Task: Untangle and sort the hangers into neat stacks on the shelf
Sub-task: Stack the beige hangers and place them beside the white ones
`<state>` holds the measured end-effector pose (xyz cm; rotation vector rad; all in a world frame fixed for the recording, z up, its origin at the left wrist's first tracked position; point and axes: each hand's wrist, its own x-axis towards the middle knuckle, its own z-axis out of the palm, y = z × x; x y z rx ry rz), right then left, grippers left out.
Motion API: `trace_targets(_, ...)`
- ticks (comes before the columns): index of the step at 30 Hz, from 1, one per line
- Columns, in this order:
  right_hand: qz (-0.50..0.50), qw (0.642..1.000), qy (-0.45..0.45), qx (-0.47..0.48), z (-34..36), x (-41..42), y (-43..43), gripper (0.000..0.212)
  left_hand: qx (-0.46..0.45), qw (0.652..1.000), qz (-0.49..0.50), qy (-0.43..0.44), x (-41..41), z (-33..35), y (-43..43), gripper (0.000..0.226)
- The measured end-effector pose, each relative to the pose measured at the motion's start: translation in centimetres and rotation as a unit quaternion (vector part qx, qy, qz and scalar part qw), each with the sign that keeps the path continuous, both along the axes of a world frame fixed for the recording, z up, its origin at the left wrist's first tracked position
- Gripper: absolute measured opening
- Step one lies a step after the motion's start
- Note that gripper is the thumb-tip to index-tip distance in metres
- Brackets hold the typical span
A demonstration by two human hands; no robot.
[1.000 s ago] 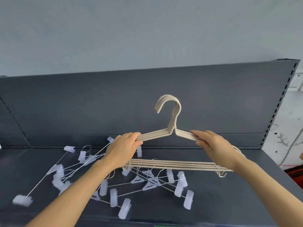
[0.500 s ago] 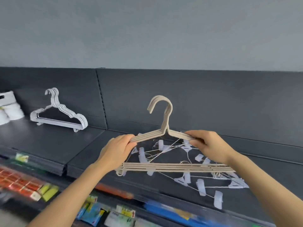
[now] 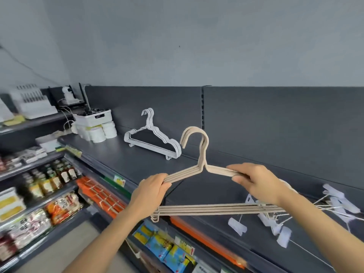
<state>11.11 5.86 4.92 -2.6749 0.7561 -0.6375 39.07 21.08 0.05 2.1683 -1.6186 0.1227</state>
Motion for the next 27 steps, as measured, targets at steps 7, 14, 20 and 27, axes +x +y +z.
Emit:
trace_targets(7, 0.039, 0.999, -0.018, 0.022, -1.1, 9.5, -4.9, 0.022, 0.010, 0.999, 0.041, -0.027, 8.5, -0.6, -3.4, 0.026)
trace_targets(14, 0.044, 0.999, -0.017, 0.025, -2.2, 18.0, -10.6, 0.013, 0.033, 0.998, 0.051, -0.028, 17.0, -0.8, -9.6, 0.010)
trace_targets(20, 0.032, 0.999, -0.011, 0.019, -3.5, 23.9, -12.7, 0.028, 0.035, 0.999, 0.037, -0.016, 23.0, -1.9, -12.2, 0.016)
trace_targets(27, -0.008, 1.000, -0.004, 0.007, -5.1, 30.9, -13.6, 0.034, 0.050, 0.999, 0.000, -0.012, 30.5, -2.5, -14.3, 0.021)
